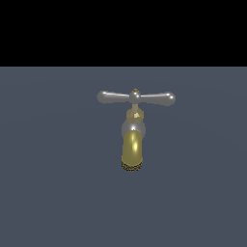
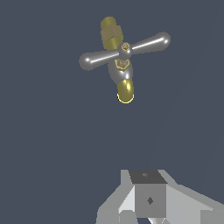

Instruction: Turn on the faucet by rotating a designated handle.

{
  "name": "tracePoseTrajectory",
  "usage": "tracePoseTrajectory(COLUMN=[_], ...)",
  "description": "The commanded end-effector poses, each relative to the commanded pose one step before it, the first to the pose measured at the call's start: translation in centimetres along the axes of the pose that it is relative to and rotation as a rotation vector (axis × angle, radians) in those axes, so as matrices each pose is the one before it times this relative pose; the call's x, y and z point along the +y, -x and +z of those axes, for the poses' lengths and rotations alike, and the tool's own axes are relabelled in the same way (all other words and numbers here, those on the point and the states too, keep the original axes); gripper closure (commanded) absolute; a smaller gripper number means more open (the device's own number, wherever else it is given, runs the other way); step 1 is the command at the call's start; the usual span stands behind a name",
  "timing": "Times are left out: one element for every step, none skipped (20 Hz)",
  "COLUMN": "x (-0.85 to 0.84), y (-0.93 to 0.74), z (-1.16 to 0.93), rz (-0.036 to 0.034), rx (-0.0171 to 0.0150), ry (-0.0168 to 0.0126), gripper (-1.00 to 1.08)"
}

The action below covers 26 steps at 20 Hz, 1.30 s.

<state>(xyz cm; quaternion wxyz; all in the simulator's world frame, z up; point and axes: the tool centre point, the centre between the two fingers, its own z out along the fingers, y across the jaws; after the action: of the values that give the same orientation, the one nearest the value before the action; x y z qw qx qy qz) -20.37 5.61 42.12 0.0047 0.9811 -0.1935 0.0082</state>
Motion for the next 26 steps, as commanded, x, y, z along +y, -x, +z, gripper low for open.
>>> tracePoseTrajectory(x=[-1.050, -0.418, -0.418, -0.419, -0.420, -0.420, -0.420, -0.421, -0.420, -0.420, -0.419, -0.419, -0.418, -0.417, -0.416, -0.414, -0.413, -0.412, -0.410, -0.409, -0.407, -0.406, -0.404, -0.402, -0.401, -0.400], y=[-0.544, -0.218, -0.219, -0.219, -0.220, -0.221, -0.221, -0.222, -0.222, -0.223, -0.223, -0.224, -0.224, -0.224, -0.224, -0.225, -0.225, -0.225, -0.225, -0.225, -0.225, -0.225, -0.226, -0.226, -0.227, -0.227], z=[1.033, 0.405, 0.405, 0.405, 0.405, 0.405, 0.405, 0.405, 0.404, 0.403, 0.402, 0.401, 0.400, 0.399, 0.398, 0.396, 0.395, 0.393, 0.392, 0.390, 0.388, 0.387, 0.385, 0.384, 0.382, 0.381], rz=[0.05753, 0.02243, 0.02246, 0.02245, 0.02247, 0.02247, 0.02245, 0.02243, 0.02242, 0.02239, 0.02236, 0.02232, 0.02227, 0.02221, 0.02216, 0.02210, 0.02203, 0.02195, 0.02189, 0.02181, 0.02173, 0.02166, 0.02159, 0.02152, 0.02147, 0.02140], rx=[-0.00121, -0.00050, -0.00050, -0.00050, -0.00051, -0.00051, -0.00051, -0.00052, -0.00052, -0.00052, -0.00052, -0.00052, -0.00051, -0.00051, -0.00051, -0.00050, -0.00049, -0.00048, -0.00047, -0.00046, -0.00045, -0.00044, -0.00042, -0.00040, -0.00038, -0.00036], ry=[-0.00073, -0.00012, -0.00013, -0.00013, -0.00014, -0.00015, -0.00015, -0.00015, -0.00016, -0.00016, -0.00016, -0.00016, -0.00016, -0.00016, -0.00015, -0.00015, -0.00014, -0.00014, -0.00013, -0.00012, -0.00011, -0.00010, -0.00009, -0.00007, -0.00006, -0.00004], gripper=[1.08, 1.08, 1.08, 1.08, 1.08, 1.08, 1.08, 1.08, 1.08, 1.08, 1.08, 1.08, 1.08, 1.08, 1.08, 1.08, 1.08, 1.08, 1.08, 1.08, 1.08, 1.08, 1.08, 1.08, 1.08, 1.08])
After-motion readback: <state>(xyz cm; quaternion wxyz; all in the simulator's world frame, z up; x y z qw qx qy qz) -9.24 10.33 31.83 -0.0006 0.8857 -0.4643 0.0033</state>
